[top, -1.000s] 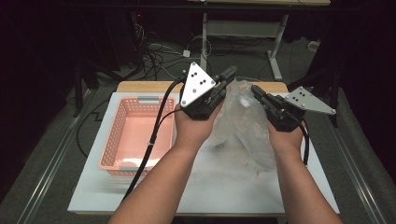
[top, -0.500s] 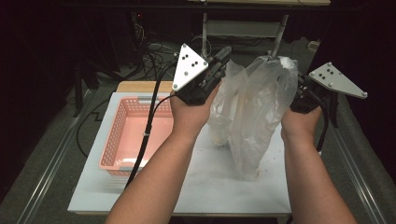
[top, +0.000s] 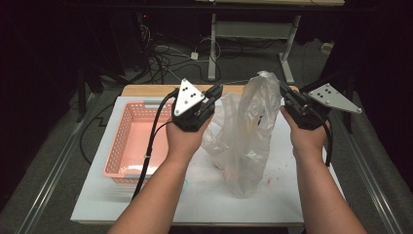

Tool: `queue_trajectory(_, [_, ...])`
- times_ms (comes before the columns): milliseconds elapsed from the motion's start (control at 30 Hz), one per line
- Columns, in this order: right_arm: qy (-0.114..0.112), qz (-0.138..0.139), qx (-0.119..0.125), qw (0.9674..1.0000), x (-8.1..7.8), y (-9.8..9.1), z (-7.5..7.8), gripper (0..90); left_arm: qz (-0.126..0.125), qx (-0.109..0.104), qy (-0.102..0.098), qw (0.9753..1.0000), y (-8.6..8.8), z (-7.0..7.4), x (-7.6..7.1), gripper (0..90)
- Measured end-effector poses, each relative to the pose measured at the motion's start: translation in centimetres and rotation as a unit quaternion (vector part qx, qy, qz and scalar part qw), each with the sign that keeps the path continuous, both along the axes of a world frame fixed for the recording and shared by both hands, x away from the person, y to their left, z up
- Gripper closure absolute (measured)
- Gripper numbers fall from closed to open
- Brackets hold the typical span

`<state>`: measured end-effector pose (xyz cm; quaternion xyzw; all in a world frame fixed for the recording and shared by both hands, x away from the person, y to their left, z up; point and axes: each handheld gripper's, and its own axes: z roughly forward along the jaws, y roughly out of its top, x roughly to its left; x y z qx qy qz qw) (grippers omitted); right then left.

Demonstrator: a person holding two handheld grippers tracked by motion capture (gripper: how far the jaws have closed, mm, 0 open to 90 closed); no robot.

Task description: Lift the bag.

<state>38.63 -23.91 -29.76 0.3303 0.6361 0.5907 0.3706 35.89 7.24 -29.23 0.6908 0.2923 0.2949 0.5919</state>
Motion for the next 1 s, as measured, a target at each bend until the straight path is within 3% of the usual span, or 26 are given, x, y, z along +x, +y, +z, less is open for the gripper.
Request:
queue_trajectory(267, [0.015,-0.011,-0.013,0.9997,0.3,-0.5,-1.0,90.0,0.01,-0.011,0.012,0.9998,4.3,-2.6,-3.7,73.6])
queue_trajectory(500, [0.015,-0.009,-0.018,0.9997,0.0,-0.4,-1.1,90.0,0.003,-0.02,0.051,0.9985,6.2,-6.2,-6.9,67.6])
queue_trajectory(567, [0.015,-0.008,-0.019,0.9997,-0.1,-0.5,-1.1,90.0,-0.001,-0.004,0.062,0.9981,6.2,-7.3,-7.7,65.4])
queue_trajectory(633, [0.015,-0.008,-0.018,0.9997,-0.2,-0.5,-1.2,90.0,-0.005,-0.006,0.073,0.9973,6.2,-8.2,-8.2,62.9])
queue_trajectory(800, [0.015,-0.003,-0.017,0.9997,-0.5,-0.7,-1.1,90.0,-0.017,0.025,0.114,0.993,4.9,-10.7,-8.3,51.9])
queue_trajectory(1000, [0.009,0.006,-0.017,0.9998,-1.1,-0.9,-0.7,89.8,-0.023,0.03,0.132,0.9906,3.8,-12.3,-8.3,41.5])
